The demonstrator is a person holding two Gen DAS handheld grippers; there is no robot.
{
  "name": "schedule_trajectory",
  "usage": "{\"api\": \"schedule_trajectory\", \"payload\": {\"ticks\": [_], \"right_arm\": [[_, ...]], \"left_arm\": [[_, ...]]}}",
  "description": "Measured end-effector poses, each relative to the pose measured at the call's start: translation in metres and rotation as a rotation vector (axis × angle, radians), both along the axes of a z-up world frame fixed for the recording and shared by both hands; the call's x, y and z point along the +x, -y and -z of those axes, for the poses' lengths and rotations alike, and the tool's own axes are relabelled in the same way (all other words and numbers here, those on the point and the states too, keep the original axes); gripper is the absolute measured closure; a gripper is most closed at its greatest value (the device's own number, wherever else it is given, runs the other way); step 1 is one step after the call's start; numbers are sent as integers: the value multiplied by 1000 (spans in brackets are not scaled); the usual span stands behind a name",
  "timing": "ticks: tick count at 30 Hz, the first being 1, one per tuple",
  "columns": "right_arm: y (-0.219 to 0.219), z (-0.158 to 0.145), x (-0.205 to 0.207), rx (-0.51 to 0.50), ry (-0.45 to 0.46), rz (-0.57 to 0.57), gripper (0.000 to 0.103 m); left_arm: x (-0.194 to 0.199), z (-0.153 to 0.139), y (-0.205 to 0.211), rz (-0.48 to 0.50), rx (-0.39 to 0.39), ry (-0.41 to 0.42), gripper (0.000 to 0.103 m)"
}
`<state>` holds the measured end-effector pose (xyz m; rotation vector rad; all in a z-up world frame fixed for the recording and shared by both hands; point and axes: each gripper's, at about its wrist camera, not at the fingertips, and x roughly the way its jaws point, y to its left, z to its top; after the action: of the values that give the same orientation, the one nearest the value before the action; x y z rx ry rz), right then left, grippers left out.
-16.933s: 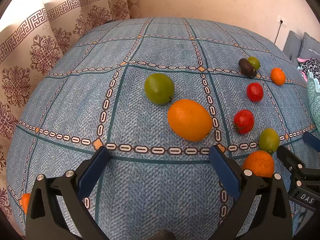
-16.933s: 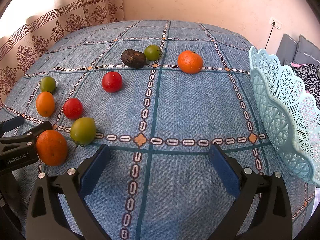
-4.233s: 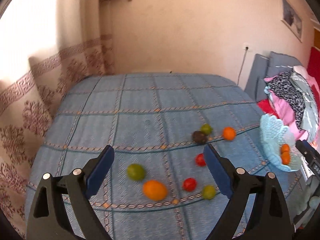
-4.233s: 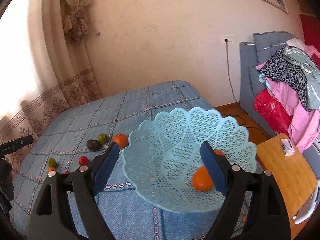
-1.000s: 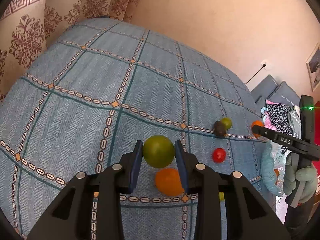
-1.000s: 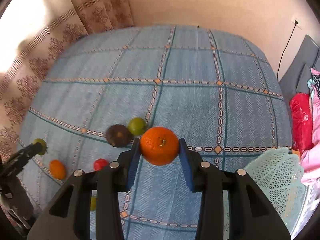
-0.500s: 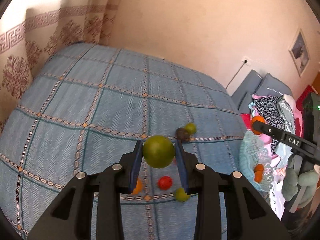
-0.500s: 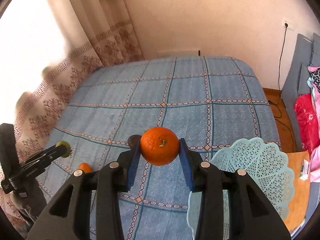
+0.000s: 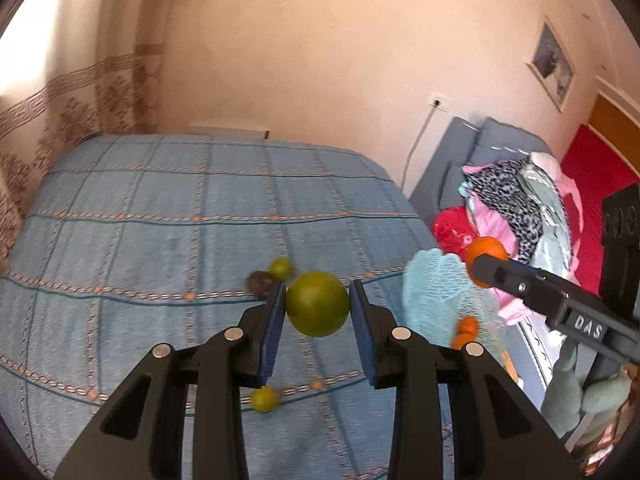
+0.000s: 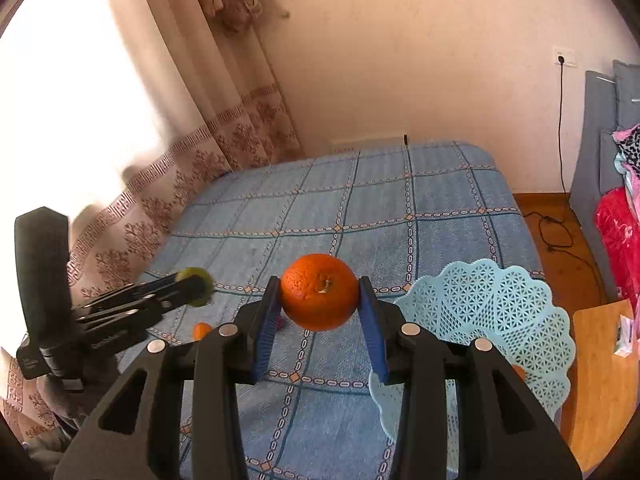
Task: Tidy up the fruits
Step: 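Carry the lime into the basket with the left tool while the right tool carries the orange there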
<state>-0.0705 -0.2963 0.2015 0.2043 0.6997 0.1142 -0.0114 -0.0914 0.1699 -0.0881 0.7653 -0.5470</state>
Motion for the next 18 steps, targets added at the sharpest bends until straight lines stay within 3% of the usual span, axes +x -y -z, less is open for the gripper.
{"api": "schedule_trajectory", "payload": {"ticks": [9, 18], "right_arm": [[46, 2, -39, 47, 52, 86, 63], [93, 24, -54, 72, 44, 200, 63]], "left_arm": [[-15, -2, 64, 105, 38, 25, 70], [-18, 12, 117, 201, 71, 15, 70]]}}
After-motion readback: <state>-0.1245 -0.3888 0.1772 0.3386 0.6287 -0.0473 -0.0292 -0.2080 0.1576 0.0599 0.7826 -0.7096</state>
